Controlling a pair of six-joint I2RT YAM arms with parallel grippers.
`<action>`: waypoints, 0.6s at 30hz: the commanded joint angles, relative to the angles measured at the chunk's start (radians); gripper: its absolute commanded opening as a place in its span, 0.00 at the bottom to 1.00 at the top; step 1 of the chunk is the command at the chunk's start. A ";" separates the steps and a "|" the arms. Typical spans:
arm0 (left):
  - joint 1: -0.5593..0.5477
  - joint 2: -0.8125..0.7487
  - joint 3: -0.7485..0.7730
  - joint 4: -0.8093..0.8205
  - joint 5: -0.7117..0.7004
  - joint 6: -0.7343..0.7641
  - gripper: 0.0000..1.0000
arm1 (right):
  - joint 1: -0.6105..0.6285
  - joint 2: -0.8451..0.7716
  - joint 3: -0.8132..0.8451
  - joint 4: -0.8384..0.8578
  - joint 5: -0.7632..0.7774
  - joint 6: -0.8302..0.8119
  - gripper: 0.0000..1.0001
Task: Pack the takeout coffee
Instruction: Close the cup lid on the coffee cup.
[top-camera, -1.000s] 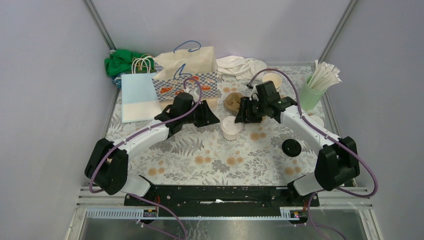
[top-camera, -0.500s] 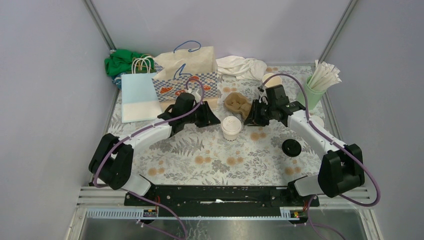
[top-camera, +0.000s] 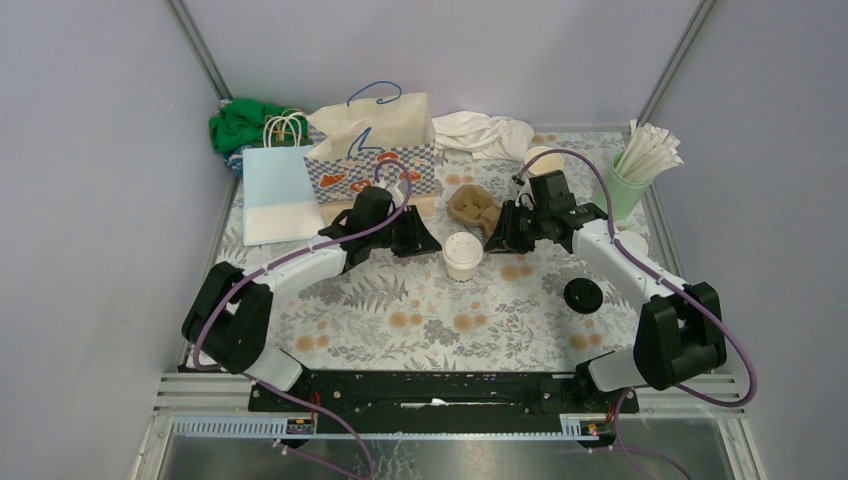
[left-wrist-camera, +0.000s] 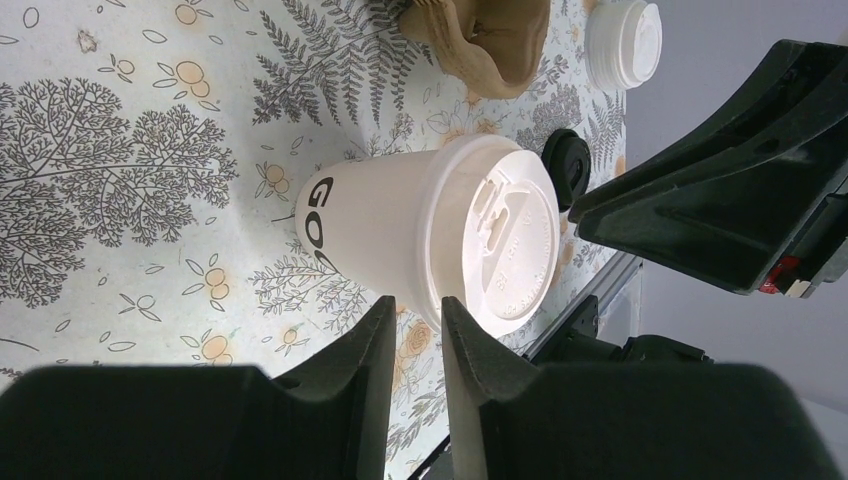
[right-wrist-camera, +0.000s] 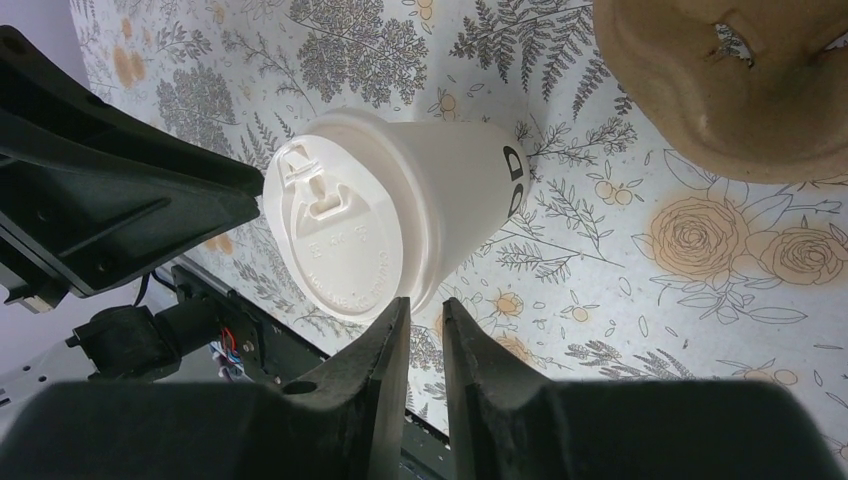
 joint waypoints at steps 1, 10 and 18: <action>0.007 0.011 0.024 0.049 0.025 -0.004 0.27 | -0.004 0.017 -0.004 0.027 -0.046 0.006 0.25; 0.007 0.025 0.027 0.057 0.039 -0.007 0.27 | -0.005 0.031 -0.009 0.036 -0.057 0.006 0.25; 0.007 0.042 0.034 0.061 0.048 -0.009 0.27 | -0.005 0.041 -0.011 0.038 -0.058 0.002 0.24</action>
